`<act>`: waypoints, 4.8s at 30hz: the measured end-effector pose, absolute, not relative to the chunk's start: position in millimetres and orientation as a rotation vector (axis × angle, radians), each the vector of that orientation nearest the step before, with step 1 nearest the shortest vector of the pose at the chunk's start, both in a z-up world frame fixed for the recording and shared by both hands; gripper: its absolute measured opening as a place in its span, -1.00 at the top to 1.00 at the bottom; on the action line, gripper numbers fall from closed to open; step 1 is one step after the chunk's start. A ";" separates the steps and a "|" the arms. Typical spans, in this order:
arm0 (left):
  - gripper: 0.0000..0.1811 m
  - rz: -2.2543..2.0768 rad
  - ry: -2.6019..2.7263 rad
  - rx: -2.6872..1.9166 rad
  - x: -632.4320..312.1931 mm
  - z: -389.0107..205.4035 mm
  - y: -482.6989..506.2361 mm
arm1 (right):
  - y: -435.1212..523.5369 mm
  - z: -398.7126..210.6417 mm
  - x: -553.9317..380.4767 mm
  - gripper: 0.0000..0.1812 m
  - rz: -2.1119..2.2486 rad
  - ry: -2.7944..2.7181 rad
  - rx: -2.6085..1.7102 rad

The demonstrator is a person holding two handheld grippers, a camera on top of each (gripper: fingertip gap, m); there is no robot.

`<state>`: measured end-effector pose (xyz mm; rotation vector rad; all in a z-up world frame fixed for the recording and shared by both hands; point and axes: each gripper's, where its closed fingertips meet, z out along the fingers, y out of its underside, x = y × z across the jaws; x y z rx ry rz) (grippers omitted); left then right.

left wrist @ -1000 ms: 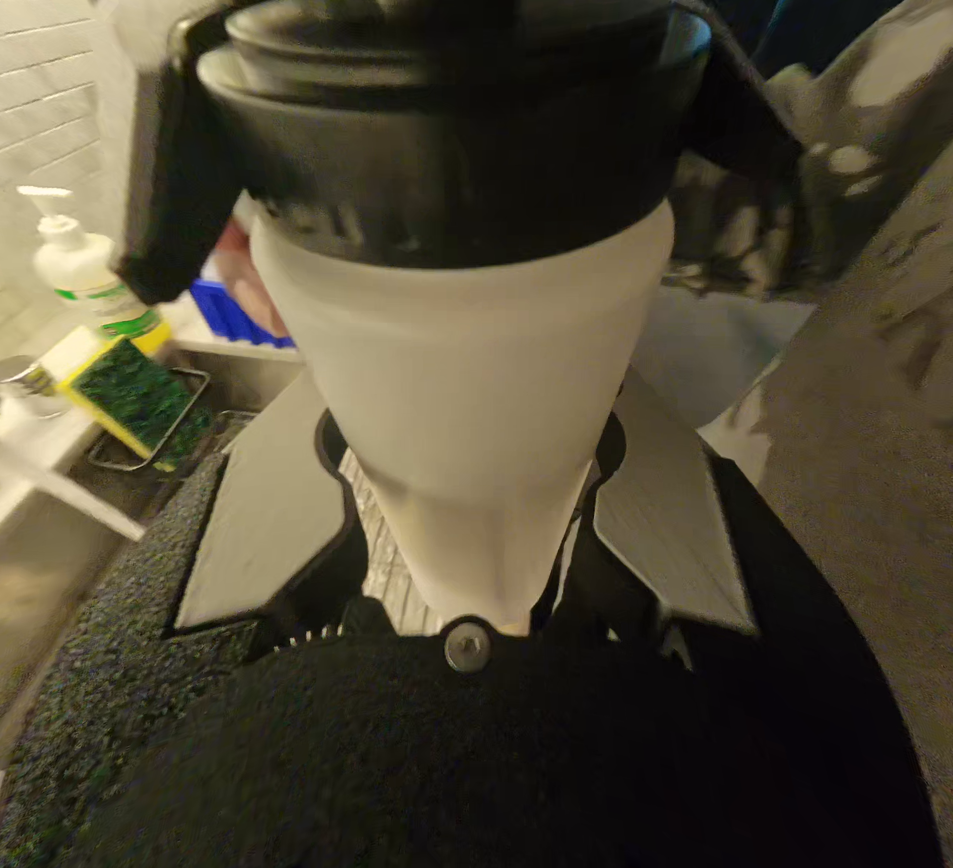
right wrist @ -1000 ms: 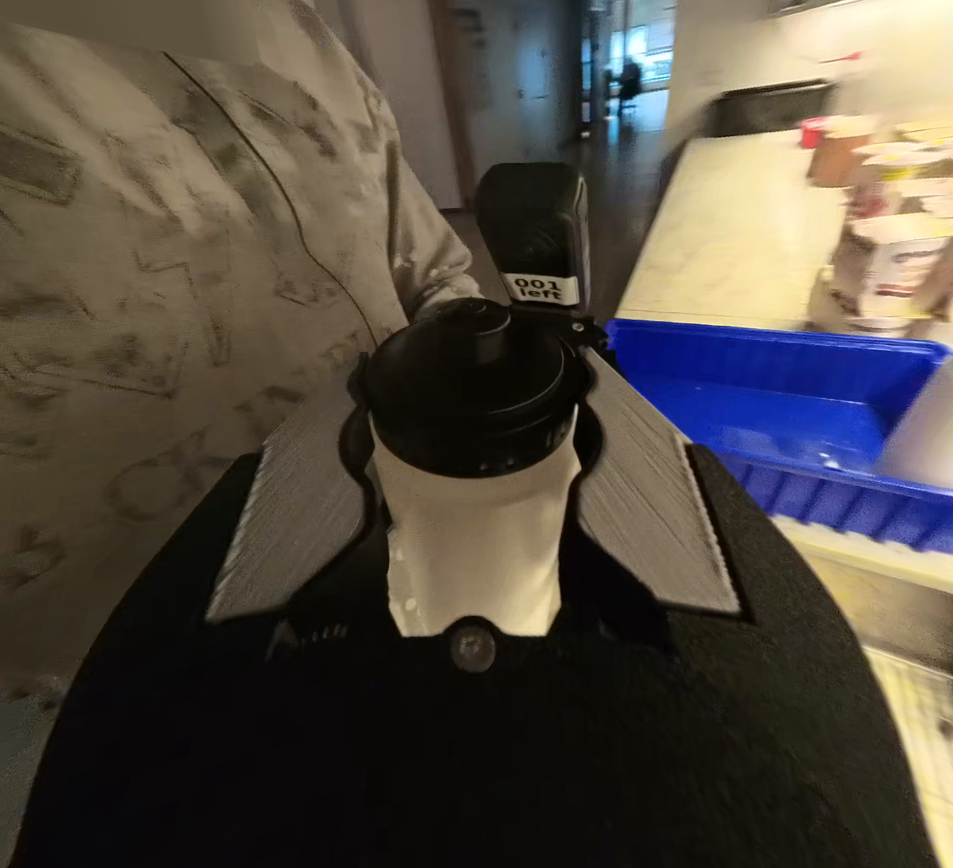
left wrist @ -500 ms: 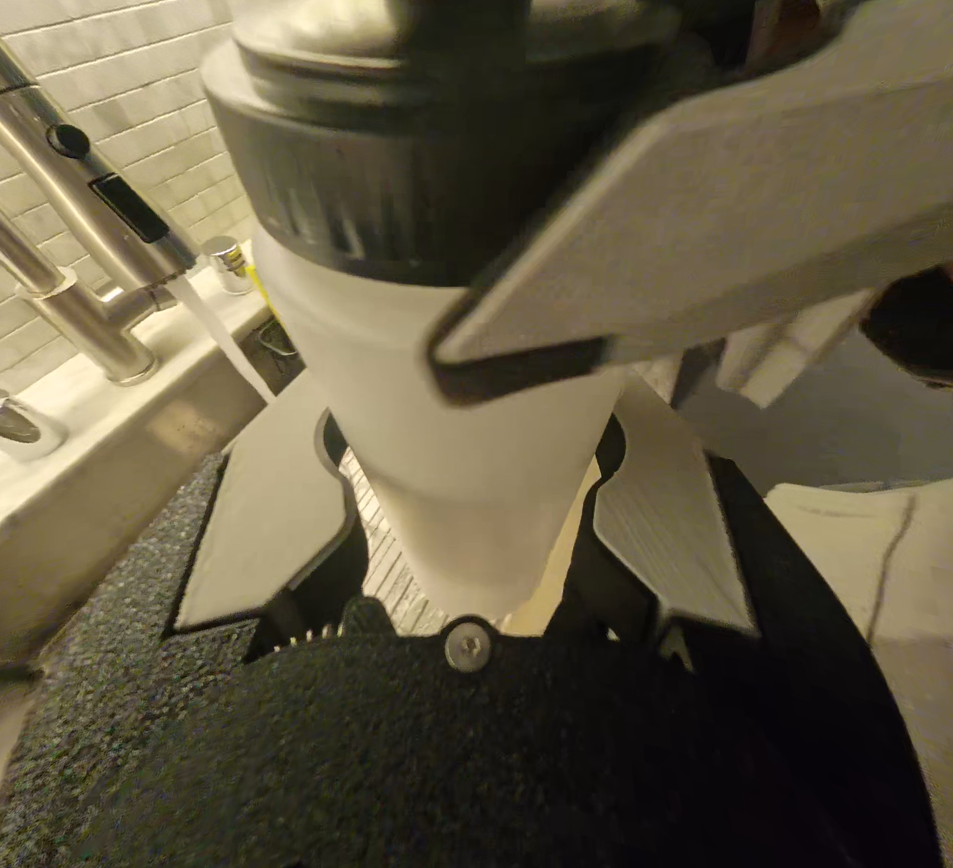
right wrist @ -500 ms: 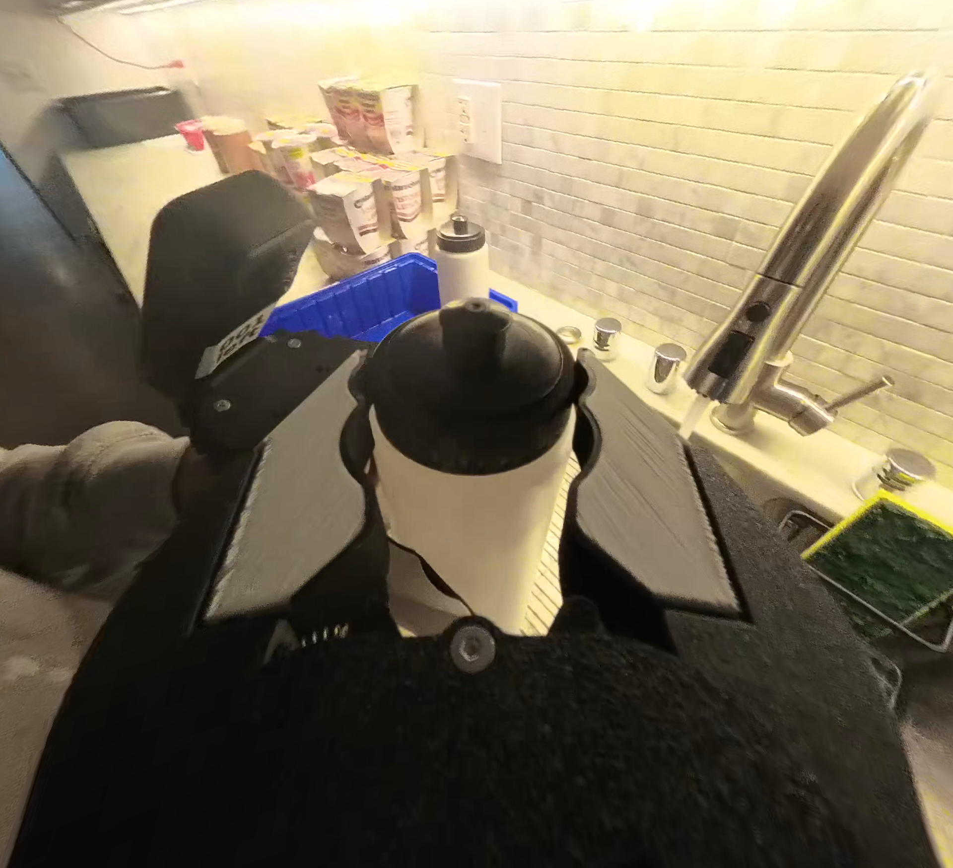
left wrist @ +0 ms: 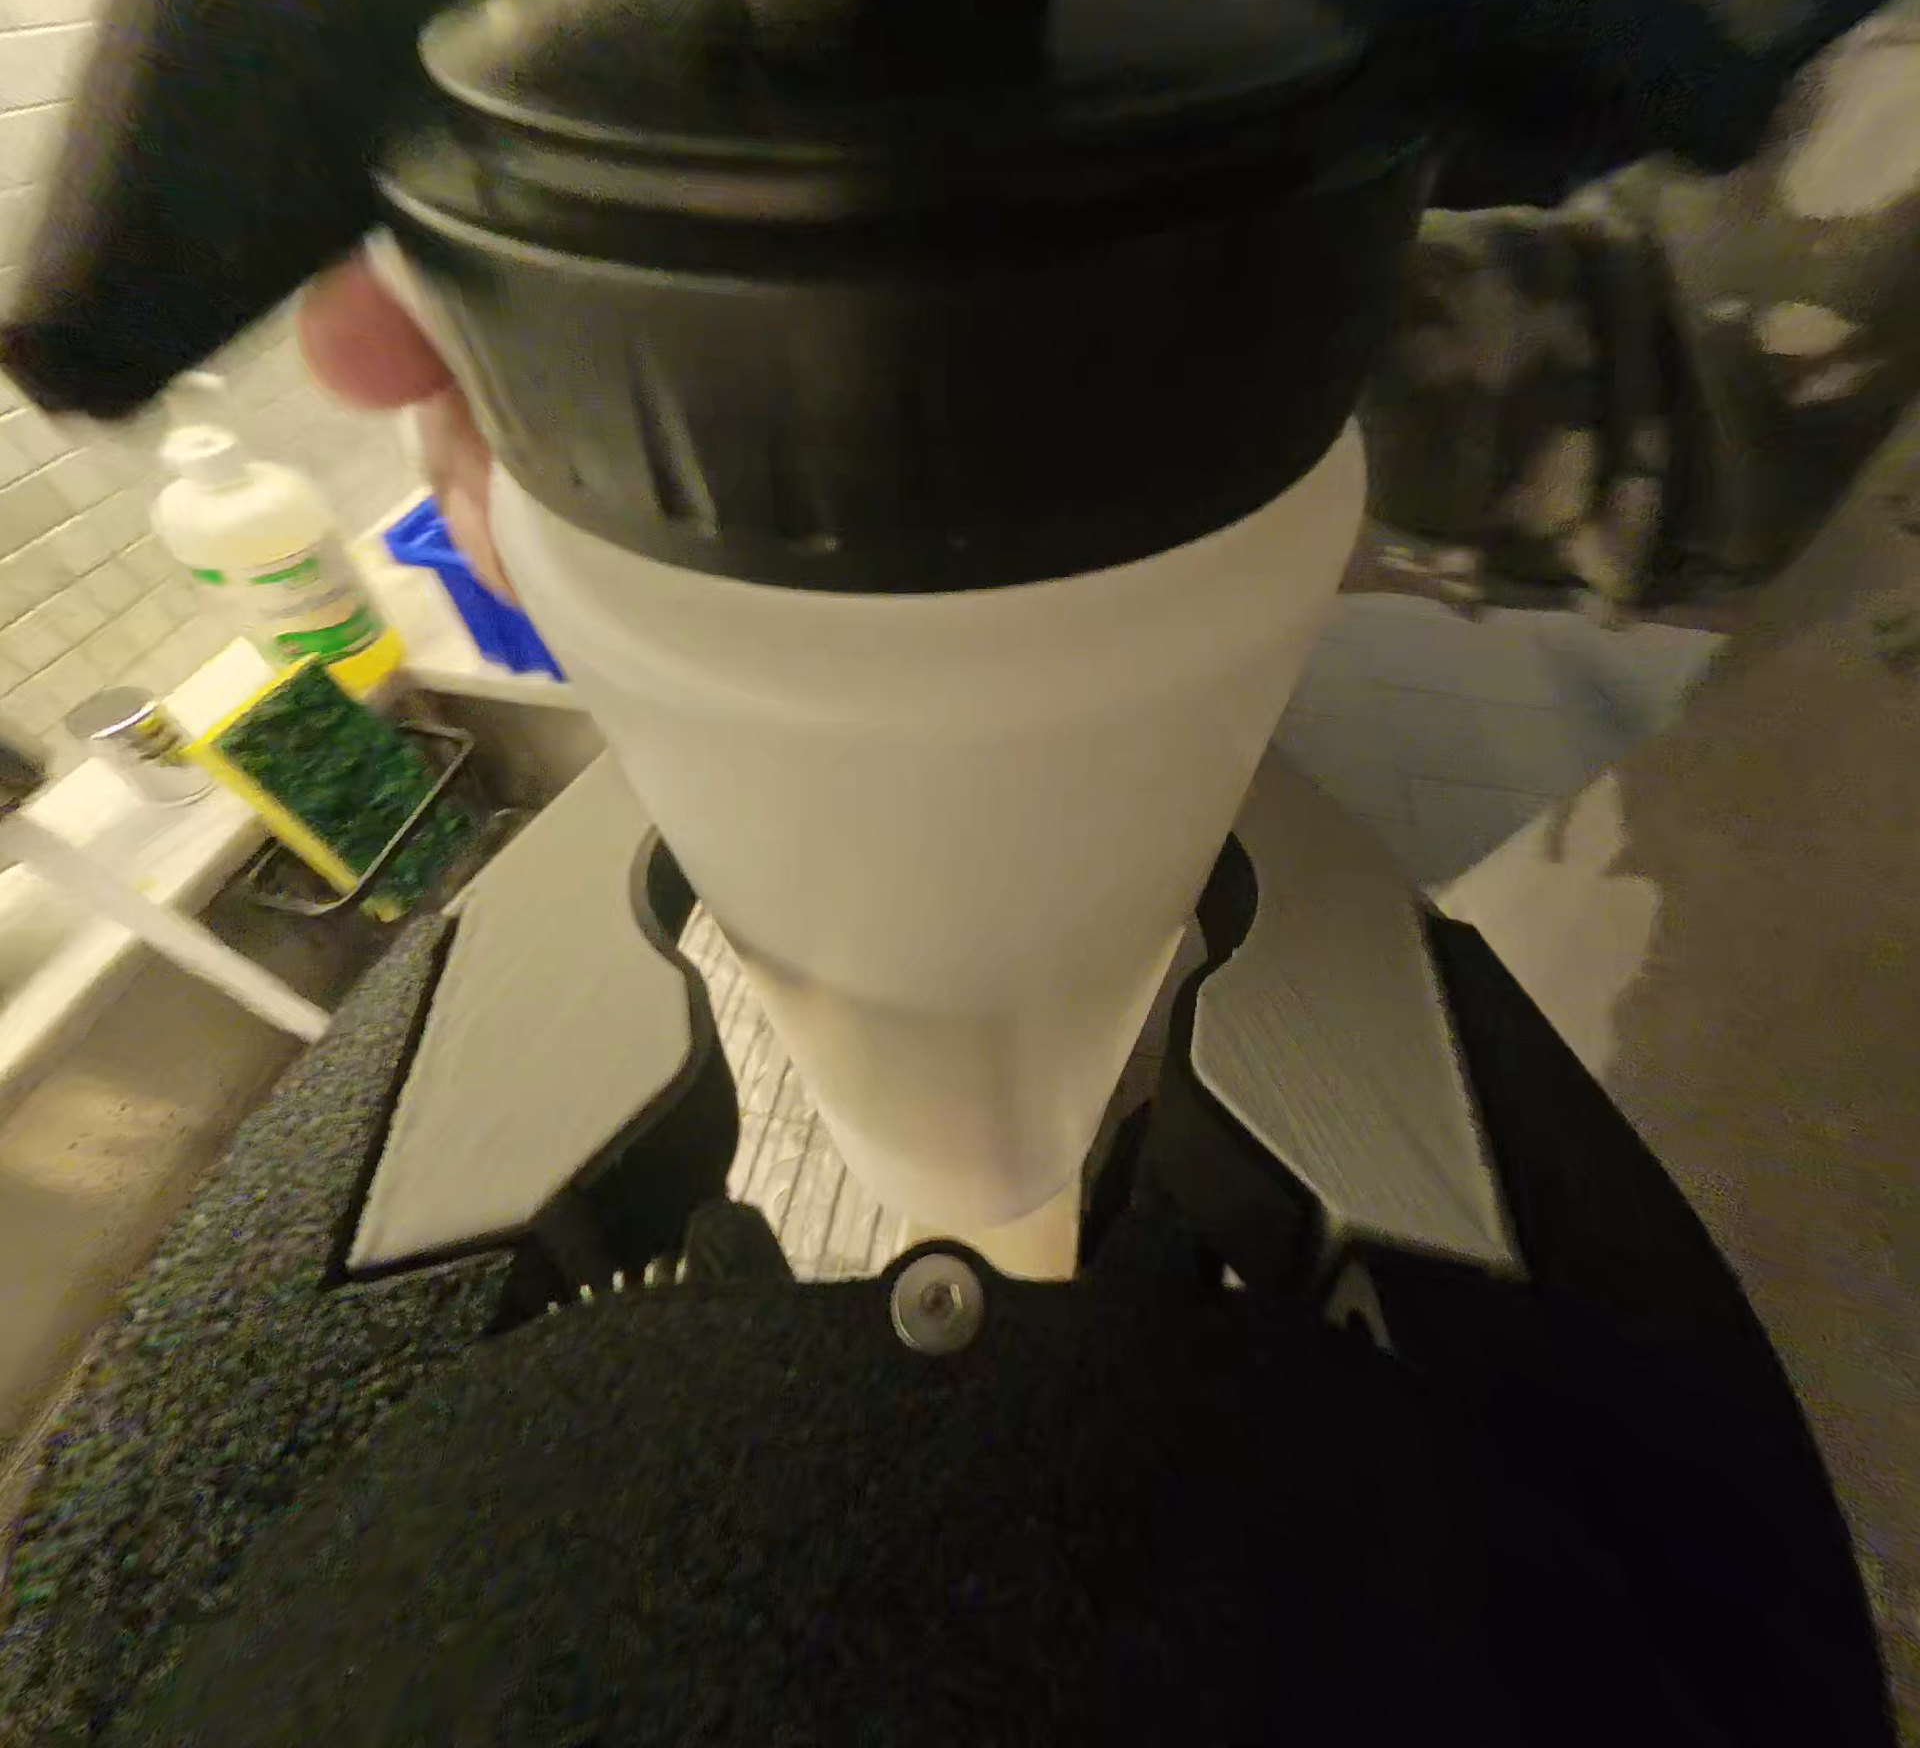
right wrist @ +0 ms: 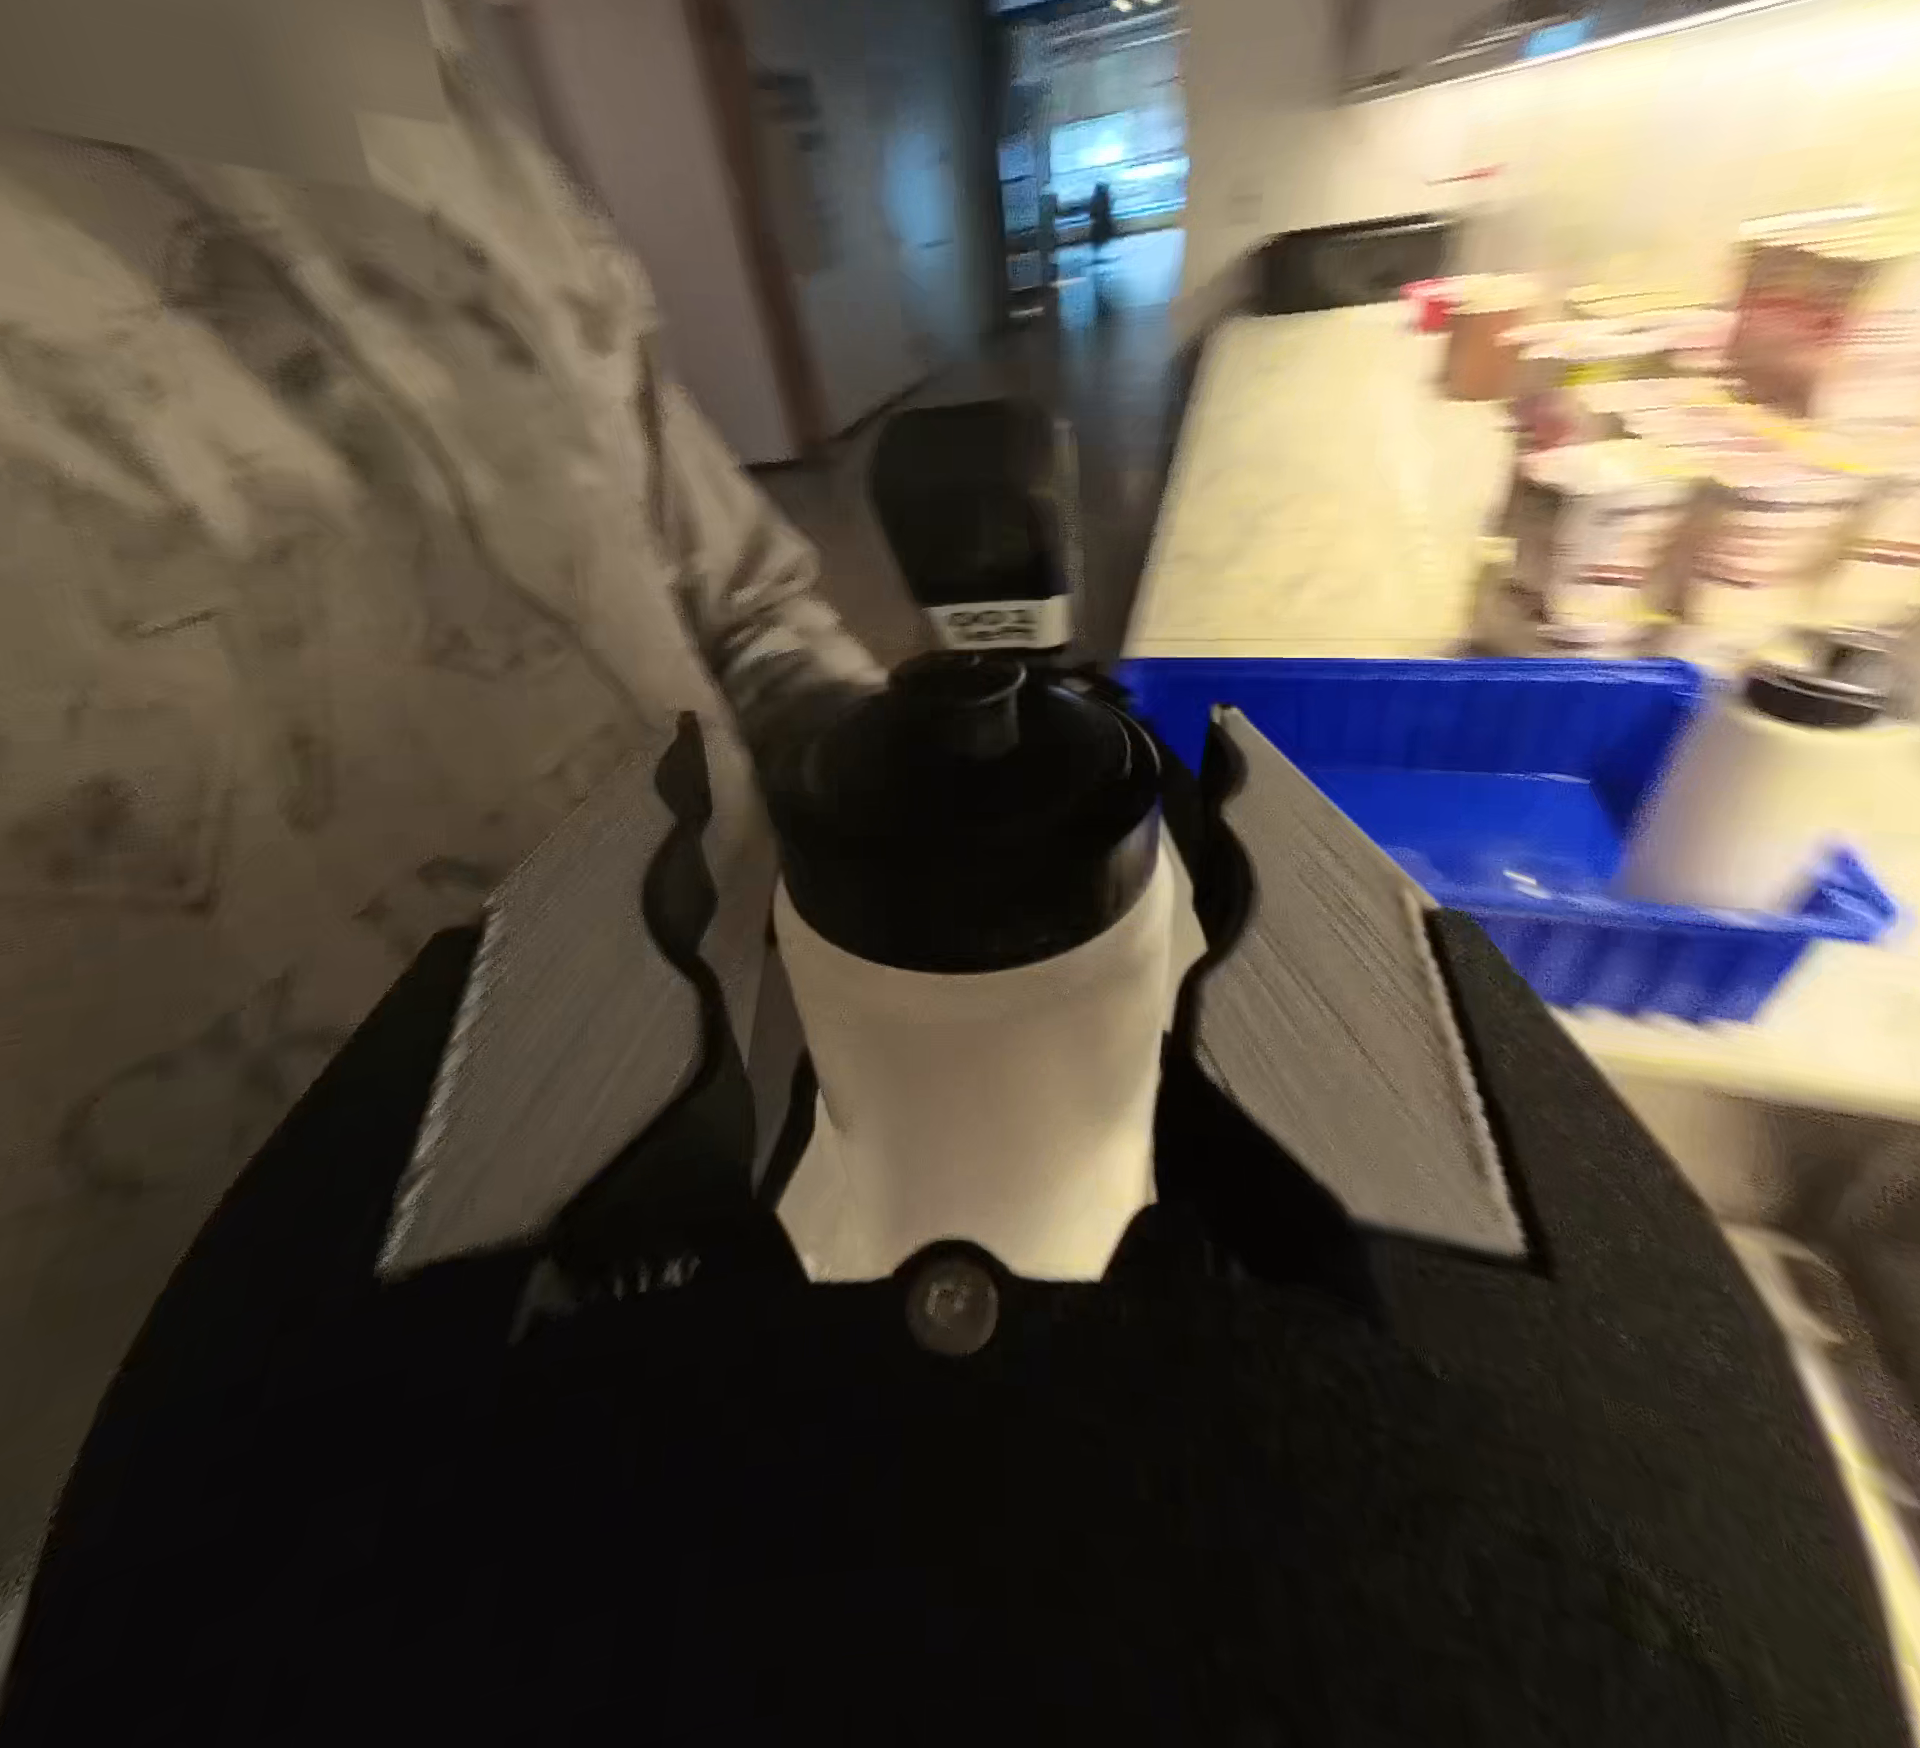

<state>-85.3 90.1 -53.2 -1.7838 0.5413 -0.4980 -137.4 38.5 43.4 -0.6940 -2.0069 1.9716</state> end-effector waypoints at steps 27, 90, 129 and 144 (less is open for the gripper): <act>-0.07 -0.429 0.497 -1.855 -109.6 -57.4 87.4 | 39.9 42.7 -156.4 0.00 2.025 -1.970 -0.692; -0.08 -0.479 0.410 -1.969 -115.3 -91.6 86.3 | 51.6 0.8 -180.7 0.14 1.511 -1.572 -1.185; -0.14 -0.255 0.238 -1.899 -144.7 -88.2 101.1 | 55.9 7.0 -198.7 0.13 1.493 -1.488 -1.296; -0.15 -0.495 0.339 -1.800 -119.1 -60.5 88.2 | 37.4 42.1 -163.9 -0.12 1.755 -1.811 -0.863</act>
